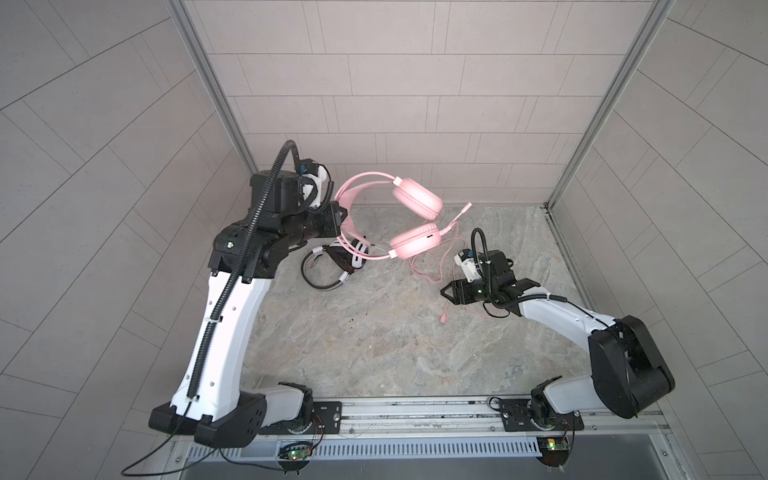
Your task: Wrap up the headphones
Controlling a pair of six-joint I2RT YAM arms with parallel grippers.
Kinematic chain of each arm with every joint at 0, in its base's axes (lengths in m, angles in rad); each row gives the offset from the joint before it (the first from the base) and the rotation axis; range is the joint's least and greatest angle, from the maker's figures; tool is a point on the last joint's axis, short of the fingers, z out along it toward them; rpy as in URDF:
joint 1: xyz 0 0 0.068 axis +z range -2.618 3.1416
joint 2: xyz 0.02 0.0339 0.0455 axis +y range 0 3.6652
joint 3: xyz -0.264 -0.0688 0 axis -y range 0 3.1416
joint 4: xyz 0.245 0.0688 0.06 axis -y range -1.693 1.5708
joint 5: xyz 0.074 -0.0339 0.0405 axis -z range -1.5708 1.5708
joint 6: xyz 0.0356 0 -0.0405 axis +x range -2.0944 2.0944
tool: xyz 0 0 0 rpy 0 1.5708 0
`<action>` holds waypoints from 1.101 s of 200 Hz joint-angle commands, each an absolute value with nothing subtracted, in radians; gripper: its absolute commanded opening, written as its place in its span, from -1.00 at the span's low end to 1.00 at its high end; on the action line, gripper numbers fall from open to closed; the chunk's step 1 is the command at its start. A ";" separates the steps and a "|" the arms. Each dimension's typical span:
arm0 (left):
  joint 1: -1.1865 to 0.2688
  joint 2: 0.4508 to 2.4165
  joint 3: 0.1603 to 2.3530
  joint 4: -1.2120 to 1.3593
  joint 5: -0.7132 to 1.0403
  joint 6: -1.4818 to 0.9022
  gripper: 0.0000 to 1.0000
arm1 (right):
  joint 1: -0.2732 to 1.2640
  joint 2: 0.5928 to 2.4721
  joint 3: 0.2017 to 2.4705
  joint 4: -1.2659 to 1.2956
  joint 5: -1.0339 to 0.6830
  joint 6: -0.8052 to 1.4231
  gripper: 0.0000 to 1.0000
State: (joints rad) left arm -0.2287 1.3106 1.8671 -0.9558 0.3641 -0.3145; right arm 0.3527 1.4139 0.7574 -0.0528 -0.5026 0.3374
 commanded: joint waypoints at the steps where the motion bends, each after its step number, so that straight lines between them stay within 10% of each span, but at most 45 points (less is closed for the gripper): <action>1: -0.217 1.324 1.920 -0.925 0.415 -0.371 -1.00 | 0.379 1.414 0.721 0.130 -0.510 0.363 0.40; 82: -0.203 1.340 1.927 -0.922 0.455 -0.402 -1.00 | 0.443 1.505 0.732 0.407 -0.442 0.410 0.36; 141: -0.172 1.332 1.920 -0.908 0.458 -0.424 -1.00 | 0.446 1.486 0.696 0.409 -0.421 0.403 -0.85; 220: -0.162 1.199 1.541 -0.554 0.344 -0.626 -1.00 | 0.589 1.265 0.838 -0.263 -0.160 0.207 -1.00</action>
